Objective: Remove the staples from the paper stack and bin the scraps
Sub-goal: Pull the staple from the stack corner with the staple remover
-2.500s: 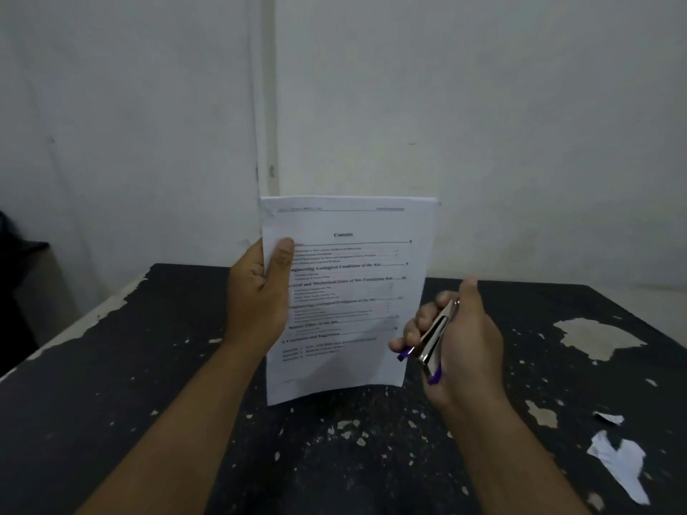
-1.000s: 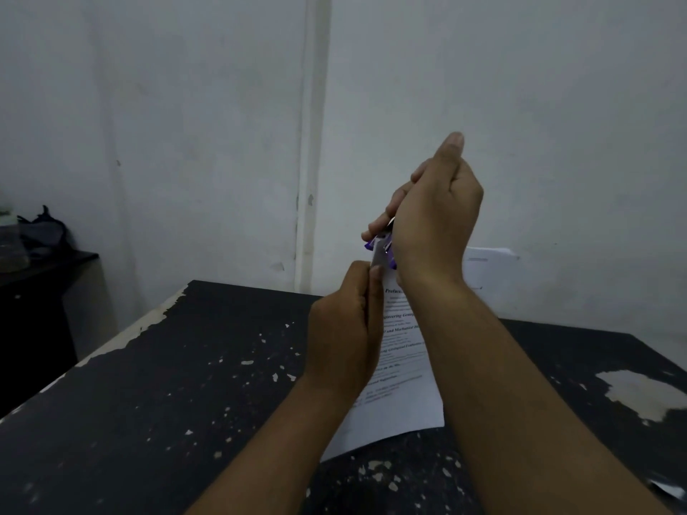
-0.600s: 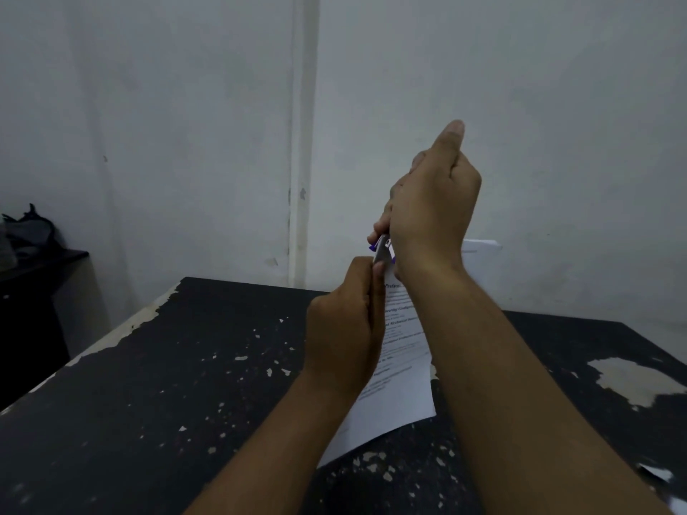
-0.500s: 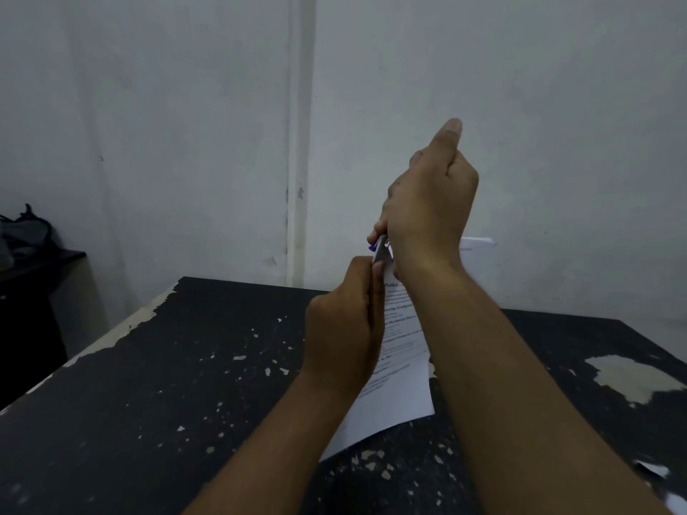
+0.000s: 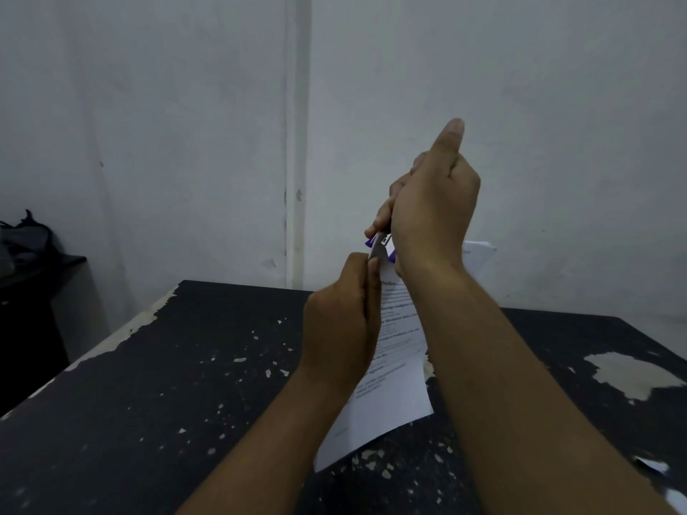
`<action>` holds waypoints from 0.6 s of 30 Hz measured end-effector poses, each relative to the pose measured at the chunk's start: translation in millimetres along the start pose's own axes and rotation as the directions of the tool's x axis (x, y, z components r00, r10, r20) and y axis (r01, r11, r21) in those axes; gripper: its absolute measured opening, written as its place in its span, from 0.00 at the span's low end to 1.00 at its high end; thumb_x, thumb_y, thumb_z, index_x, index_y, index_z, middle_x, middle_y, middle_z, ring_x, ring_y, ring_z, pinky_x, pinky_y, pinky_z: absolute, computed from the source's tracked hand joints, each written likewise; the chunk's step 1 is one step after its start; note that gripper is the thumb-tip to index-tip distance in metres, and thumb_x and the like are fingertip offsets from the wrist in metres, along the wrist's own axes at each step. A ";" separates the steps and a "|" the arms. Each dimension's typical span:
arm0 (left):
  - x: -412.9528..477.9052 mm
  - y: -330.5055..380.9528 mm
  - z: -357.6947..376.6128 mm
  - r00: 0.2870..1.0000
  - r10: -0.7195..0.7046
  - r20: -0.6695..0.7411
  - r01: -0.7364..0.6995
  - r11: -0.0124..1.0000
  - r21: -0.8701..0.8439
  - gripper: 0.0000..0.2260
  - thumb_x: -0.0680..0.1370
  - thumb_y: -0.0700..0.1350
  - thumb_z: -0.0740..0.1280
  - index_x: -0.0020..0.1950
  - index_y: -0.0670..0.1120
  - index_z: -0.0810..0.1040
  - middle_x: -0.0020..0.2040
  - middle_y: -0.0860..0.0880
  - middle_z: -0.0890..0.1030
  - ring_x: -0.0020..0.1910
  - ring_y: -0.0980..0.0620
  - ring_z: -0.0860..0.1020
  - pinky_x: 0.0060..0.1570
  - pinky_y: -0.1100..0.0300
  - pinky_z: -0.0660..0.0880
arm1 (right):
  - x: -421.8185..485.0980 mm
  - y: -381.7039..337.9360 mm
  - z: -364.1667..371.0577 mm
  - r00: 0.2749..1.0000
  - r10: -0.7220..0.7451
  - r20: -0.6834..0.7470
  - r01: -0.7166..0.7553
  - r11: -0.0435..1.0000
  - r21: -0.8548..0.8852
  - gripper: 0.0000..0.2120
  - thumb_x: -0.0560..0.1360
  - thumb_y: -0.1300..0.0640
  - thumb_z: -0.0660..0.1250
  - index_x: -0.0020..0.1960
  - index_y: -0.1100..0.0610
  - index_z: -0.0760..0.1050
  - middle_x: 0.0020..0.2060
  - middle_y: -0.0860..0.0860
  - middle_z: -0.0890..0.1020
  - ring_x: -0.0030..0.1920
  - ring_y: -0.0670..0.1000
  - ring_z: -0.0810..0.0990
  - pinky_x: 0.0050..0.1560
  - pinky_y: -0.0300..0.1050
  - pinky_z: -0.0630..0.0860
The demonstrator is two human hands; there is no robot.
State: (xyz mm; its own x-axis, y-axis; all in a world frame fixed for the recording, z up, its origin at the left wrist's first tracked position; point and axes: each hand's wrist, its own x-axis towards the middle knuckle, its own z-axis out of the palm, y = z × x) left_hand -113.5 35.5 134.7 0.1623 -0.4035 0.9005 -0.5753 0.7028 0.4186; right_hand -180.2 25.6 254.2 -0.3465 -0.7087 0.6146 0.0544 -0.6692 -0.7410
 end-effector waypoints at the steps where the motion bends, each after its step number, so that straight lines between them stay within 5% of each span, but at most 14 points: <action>1: 0.4 -0.4 -0.2 1.000 -0.005 0.002 0.005 1.000 0.001 0.31 0.81 0.65 0.48 0.45 0.41 0.76 0.34 0.48 0.82 0.28 0.53 0.81 0.27 0.66 0.78 | -0.1 0.5 0.1 1.000 -0.023 -0.005 0.022 1.000 -0.015 0.29 0.84 0.42 0.47 0.31 0.57 0.64 0.22 0.54 0.70 0.25 0.65 0.76 0.28 0.60 0.80; 7: -2.1 -4.2 1.4 0.999 0.036 0.018 -0.037 0.997 0.062 0.33 0.82 0.65 0.46 0.43 0.40 0.77 0.32 0.47 0.81 0.25 0.53 0.79 0.25 0.69 0.74 | 5.3 7.9 -2.0 0.999 -0.047 -0.005 0.046 0.994 -0.100 0.25 0.84 0.44 0.49 0.35 0.58 0.68 0.24 0.56 0.76 0.23 0.57 0.80 0.26 0.49 0.81; 10: -4.0 -7.9 -0.9 1.000 0.012 0.012 -0.013 0.997 0.077 0.33 0.81 0.65 0.46 0.41 0.39 0.76 0.31 0.47 0.79 0.24 0.54 0.77 0.26 0.70 0.71 | 5.3 10.4 -6.9 0.978 -0.197 0.075 0.209 0.952 -0.225 0.18 0.85 0.49 0.53 0.43 0.59 0.69 0.30 0.59 0.80 0.24 0.55 0.81 0.21 0.38 0.73; 14: -7.0 -11.1 -0.1 1.000 0.026 -0.005 -0.025 0.994 0.102 0.26 0.84 0.56 0.50 0.39 0.40 0.74 0.28 0.49 0.75 0.21 0.55 0.72 0.21 0.67 0.70 | 8.4 17.2 -14.9 0.894 -0.416 0.167 0.446 0.789 -0.422 0.13 0.85 0.53 0.56 0.44 0.58 0.67 0.27 0.51 0.73 0.25 0.54 0.77 0.23 0.49 0.75; 18: -8.3 -12.8 0.9 0.998 0.054 -0.017 -0.051 0.988 0.145 0.17 0.83 0.46 0.57 0.39 0.40 0.75 0.27 0.47 0.74 0.20 0.52 0.72 0.18 0.55 0.71 | 12.0 23.0 -19.6 0.886 -0.444 0.136 0.454 0.767 -0.454 0.14 0.85 0.54 0.54 0.43 0.58 0.67 0.26 0.51 0.72 0.25 0.57 0.76 0.23 0.54 0.74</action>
State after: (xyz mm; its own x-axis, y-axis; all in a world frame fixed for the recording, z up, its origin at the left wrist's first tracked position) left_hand -108.2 29.3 121.7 0.1447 -0.3550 0.9236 -0.6928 0.6300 0.3507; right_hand -201.5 6.1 239.2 -0.2041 -0.3609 0.9100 -0.5403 -0.7337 -0.4121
